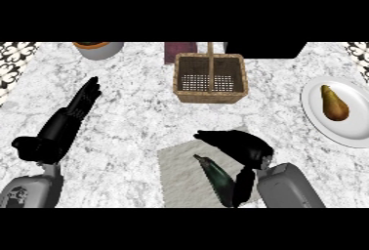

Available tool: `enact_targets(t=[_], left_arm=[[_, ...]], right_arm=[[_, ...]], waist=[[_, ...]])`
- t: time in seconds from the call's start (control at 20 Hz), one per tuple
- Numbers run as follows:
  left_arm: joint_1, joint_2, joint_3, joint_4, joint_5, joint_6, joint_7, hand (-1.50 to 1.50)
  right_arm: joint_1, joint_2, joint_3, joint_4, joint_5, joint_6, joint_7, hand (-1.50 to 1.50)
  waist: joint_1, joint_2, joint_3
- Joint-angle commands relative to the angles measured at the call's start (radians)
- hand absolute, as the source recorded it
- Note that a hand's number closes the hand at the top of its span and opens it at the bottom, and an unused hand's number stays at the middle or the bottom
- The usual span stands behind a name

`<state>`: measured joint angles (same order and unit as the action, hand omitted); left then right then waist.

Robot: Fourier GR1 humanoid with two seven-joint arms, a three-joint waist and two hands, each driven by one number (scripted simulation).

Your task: Pick the eggplant from the placemat and place it in the basket

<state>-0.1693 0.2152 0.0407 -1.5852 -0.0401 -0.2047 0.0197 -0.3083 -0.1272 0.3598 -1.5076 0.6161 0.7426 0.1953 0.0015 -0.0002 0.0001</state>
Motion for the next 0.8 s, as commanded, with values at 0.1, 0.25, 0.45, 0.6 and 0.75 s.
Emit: enact_targets(t=[0.1, 0.25, 0.45, 0.6, 0.75], left_arm=[[-0.022, -0.011, 0.021, 0.111, -0.041, 0.001, -0.087, 0.0], [-0.048, -0.046, 0.0, 0.046, -0.034, 0.015, -0.002, 0.0], [-0.026, -0.048, 0.003, 0.044, -0.049, 0.007, -0.035, 0.0], [-0.051, -0.029, 0.041, 0.083, -0.029, -0.011, -0.029, 0.0], [0.046, -0.027, 0.025, -0.02, -0.022, -0.032, -0.021, 0.0]], right_arm=[[0.025, 0.059, 0.021, -0.023, 0.049, 0.006, 0.047, -1.5], [0.043, 0.042, 0.028, 0.035, 0.103, -0.024, 0.0, -1.5], [0.032, 0.044, 0.039, 0.099, 0.15, -0.04, -0.055, -1.5], [0.038, 0.019, 0.019, 0.139, 0.164, -0.054, -0.106, -1.5], [0.115, 0.06, 0.084, 0.147, 0.196, -0.099, -0.084, -1.5]], waist=[[-0.004, 0.0, 0.0], [-0.003, 0.0, 0.0], [-0.001, 0.0, 0.0], [-0.001, 0.001, 0.0], [0.001, 0.0, 0.0]])
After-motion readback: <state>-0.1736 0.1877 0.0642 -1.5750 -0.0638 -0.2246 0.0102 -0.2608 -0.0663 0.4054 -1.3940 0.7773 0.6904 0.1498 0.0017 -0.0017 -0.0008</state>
